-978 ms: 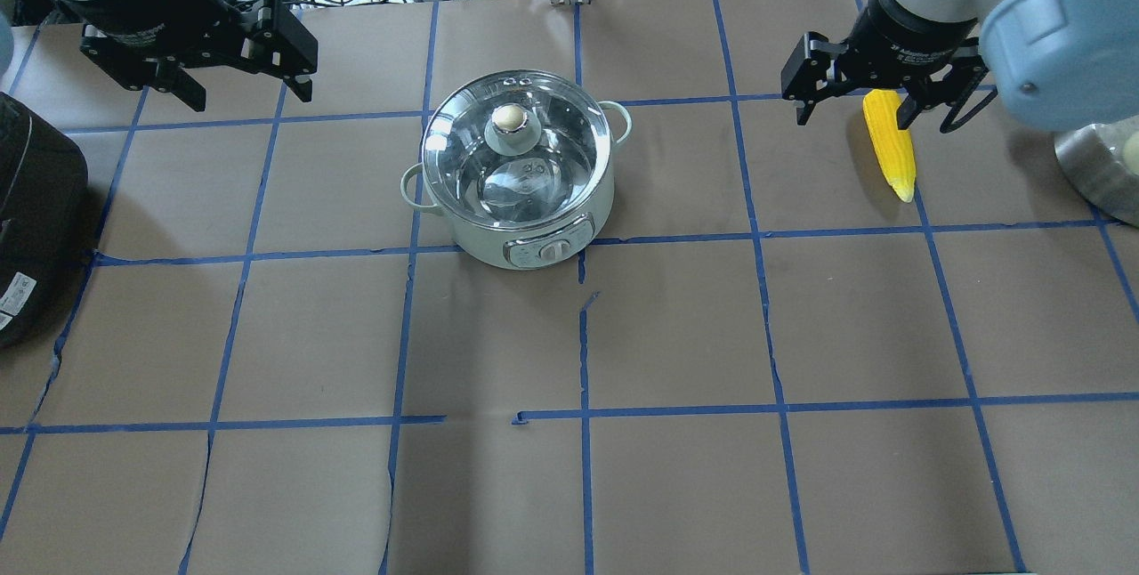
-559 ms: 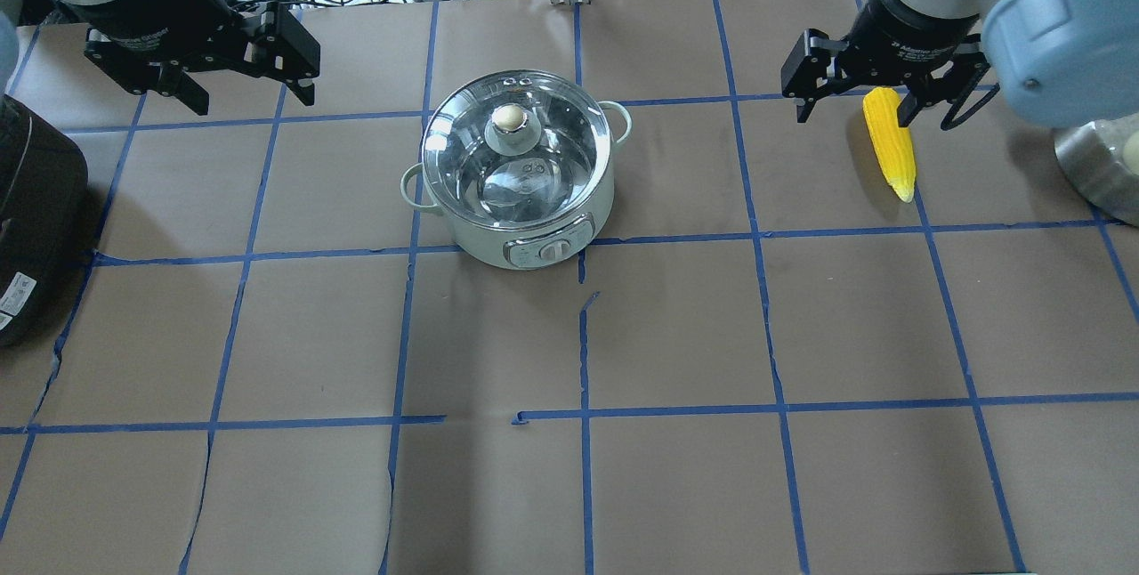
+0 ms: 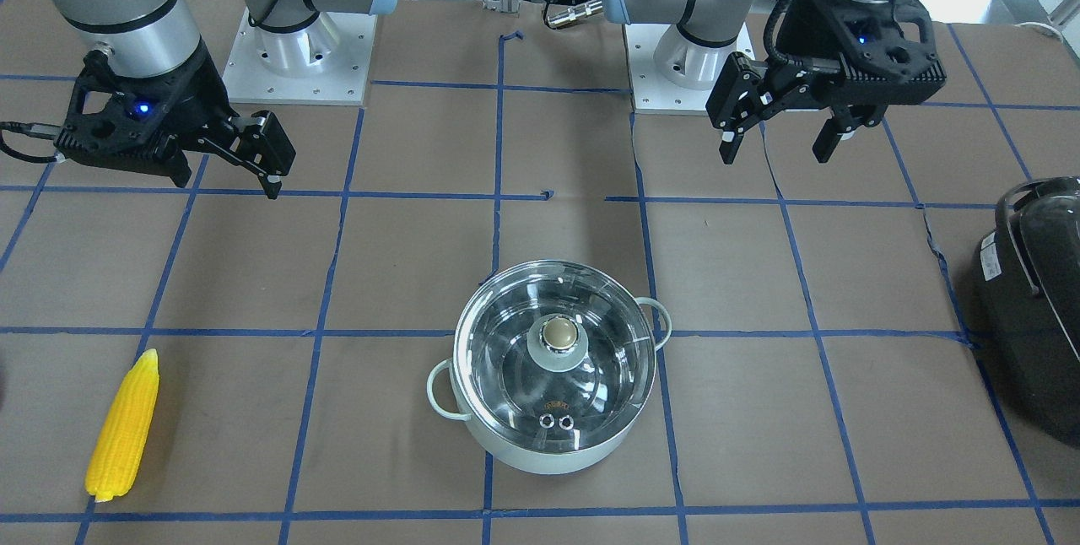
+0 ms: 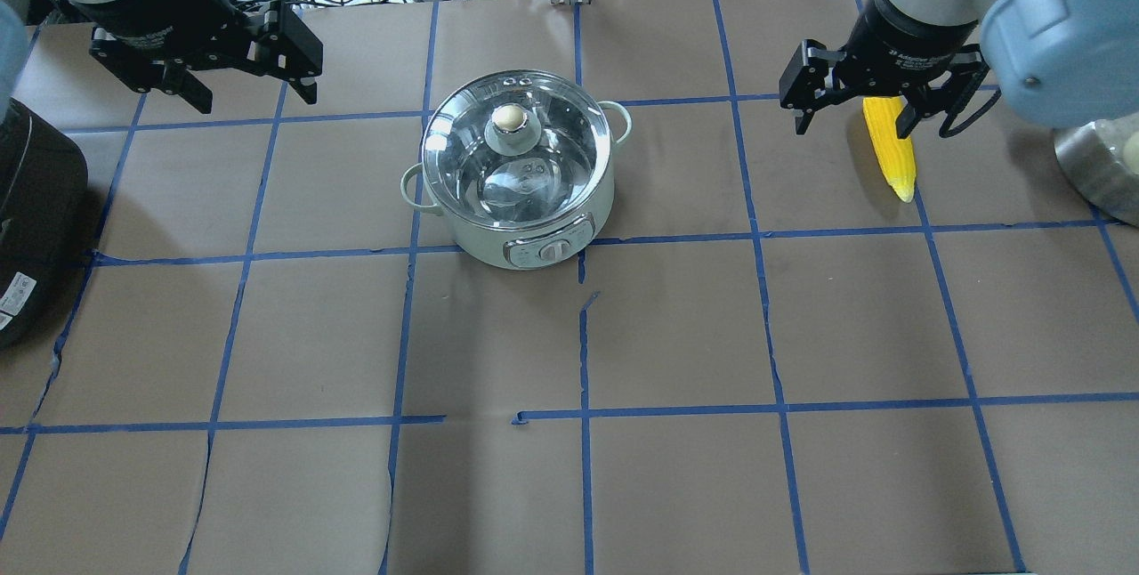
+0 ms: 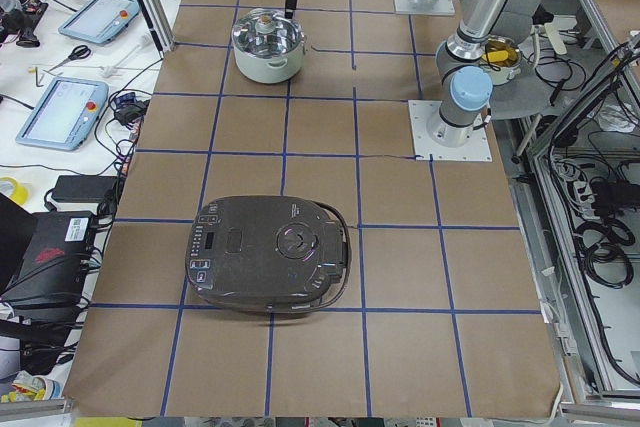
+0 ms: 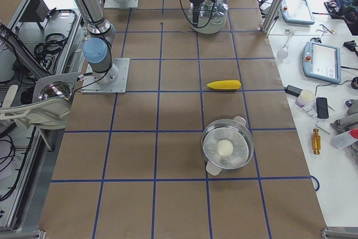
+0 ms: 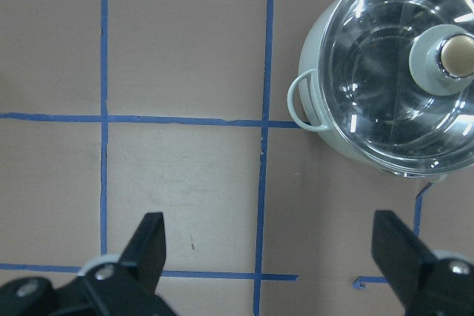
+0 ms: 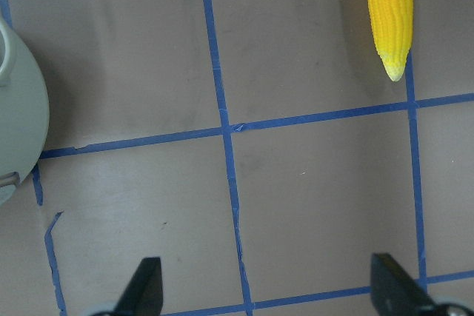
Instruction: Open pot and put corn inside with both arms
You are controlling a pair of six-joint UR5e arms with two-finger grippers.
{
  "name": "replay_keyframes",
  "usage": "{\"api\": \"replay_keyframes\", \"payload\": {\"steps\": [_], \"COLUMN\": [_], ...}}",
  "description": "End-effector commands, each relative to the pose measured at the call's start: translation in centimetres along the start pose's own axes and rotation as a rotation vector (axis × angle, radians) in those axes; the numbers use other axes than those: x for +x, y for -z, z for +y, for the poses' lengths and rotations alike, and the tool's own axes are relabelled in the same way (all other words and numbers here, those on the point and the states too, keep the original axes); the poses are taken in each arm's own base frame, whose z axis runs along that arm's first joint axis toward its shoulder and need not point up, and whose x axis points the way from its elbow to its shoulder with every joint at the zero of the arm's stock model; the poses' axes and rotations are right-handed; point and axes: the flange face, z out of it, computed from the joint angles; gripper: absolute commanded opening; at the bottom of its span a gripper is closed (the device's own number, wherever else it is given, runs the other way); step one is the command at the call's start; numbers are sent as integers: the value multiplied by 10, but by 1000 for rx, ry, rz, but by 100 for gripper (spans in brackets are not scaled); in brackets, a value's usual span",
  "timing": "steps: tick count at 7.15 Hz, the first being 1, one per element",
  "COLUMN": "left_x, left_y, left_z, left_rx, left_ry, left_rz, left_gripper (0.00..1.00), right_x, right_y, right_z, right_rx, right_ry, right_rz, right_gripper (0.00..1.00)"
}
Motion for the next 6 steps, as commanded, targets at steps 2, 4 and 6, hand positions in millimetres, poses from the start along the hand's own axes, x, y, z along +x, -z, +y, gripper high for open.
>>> {"api": "replay_keyframes", "payload": {"steps": [2,4,6], "left_x": [59,123,147], "left_y": [-37,-115,-175], "left_z": [-87,-110,-106], "left_rx": [40,35,-21], "left_ry": [55,117,81], "left_rz": [36,57,34], "left_gripper": [100,100,100], "right_x": [8,29,75], "right_y": [-3,-25,-70], "right_z": [-4,-24,-72], "right_rx": [6,-25,8], "right_ry": [-4,-50,-93], "right_rz": [36,28,22], "right_gripper": [100,100,100]}}
